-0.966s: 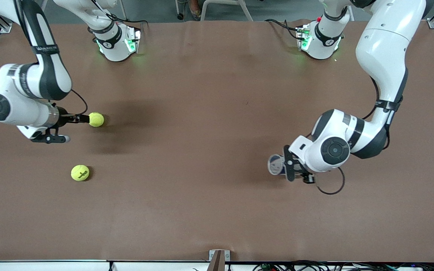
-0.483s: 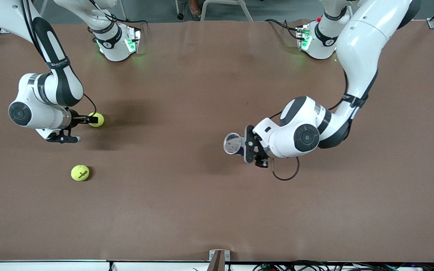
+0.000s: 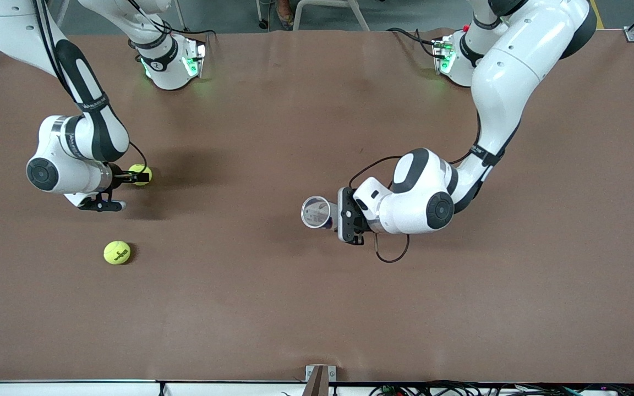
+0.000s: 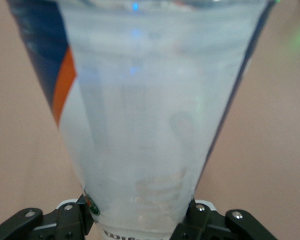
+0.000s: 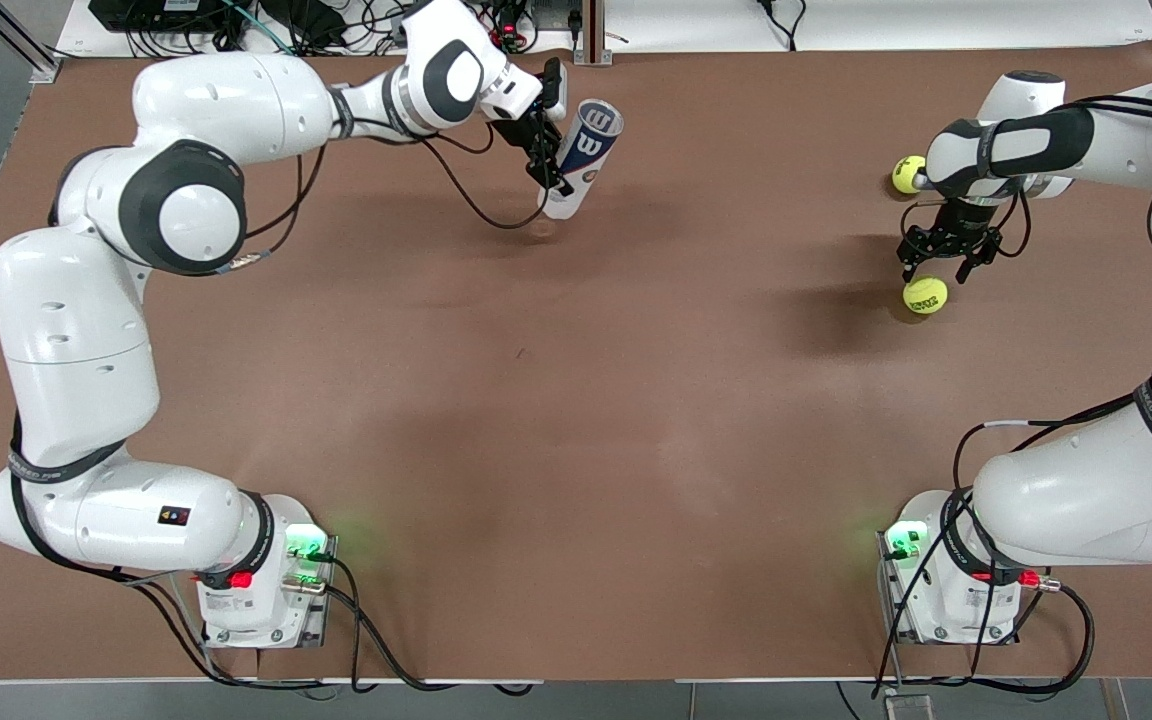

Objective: Insert tennis ball vertically with right arm

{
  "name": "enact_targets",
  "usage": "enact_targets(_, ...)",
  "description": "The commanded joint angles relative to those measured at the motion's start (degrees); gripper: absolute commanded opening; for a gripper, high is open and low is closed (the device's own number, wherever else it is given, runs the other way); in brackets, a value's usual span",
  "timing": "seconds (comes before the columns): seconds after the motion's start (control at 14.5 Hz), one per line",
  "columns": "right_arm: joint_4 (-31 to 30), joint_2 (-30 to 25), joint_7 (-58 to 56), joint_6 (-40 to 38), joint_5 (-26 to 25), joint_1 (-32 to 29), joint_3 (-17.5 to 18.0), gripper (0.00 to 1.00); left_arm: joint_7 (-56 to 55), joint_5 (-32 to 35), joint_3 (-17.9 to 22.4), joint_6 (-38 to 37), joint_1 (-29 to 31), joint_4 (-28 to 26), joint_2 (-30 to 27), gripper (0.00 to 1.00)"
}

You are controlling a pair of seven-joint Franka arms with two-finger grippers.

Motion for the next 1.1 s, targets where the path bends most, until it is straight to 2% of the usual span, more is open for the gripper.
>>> enact_targets(0.0,-1.61,-0.25,-0.42,0.77,-0.75,-0.68,0.47,0.97,9.33,-9.44,-0.24,3.93,-1.75,1.36,2.87,0.66)
enact_targets(0.14,-1.79,-0.25,-0.42,0.77,-0.83,-0.68,0.56,0.93,15.48,-16.22,-0.24,6.21,-2.63,1.28,4.44,0.66)
enact_targets(0.21,-1.79,-0.16,-0.42,0.6,-0.75,-0.51,0.47,0.86,18.39,-18.43,-0.24,7.09,-3.42,1.28,5.49,0.66)
enact_targets(0.34,-1.88,0.1,-0.33,0.42,-0.75,-0.42,0.56,0.69,24.1,-22.74,-0.24,8.94,-4.3,1.28,6.21,0.66)
enact_targets(0.55,-1.79,0.81,-0.15,0.07,-0.75,-0.42,0.56,0.37,29.74,-23.9,-0.15,9.21,-4.4,1.28,7.0,0.66)
enact_targets(0.76,0.83,0.2,0.11,-1.33,-0.22,-0.77,0.65,0.32,31.69,-24.25,-0.15,9.21,-4.4,1.1,7.26,0.66)
enact_targets(0.83,3.37,-0.5,0.2,-4.91,-0.13,-0.68,0.65,0.32,31.86,-24.25,-0.15,9.21,-4.4,1.01,7.35,0.66)
enact_targets(0.9,7.4,-0.86,-0.06,-9.21,-0.13,-0.77,0.65,0.32,32.3,-24.16,-0.15,9.21,-4.48,1.1,7.87,0.66)
enact_targets(1.03,19.24,-0.51,-0.15,-20.44,-0.04,0.02,0.82,0.32,33.88,-24.16,-0.15,9.3,-4.48,1.19,9.37,0.66)
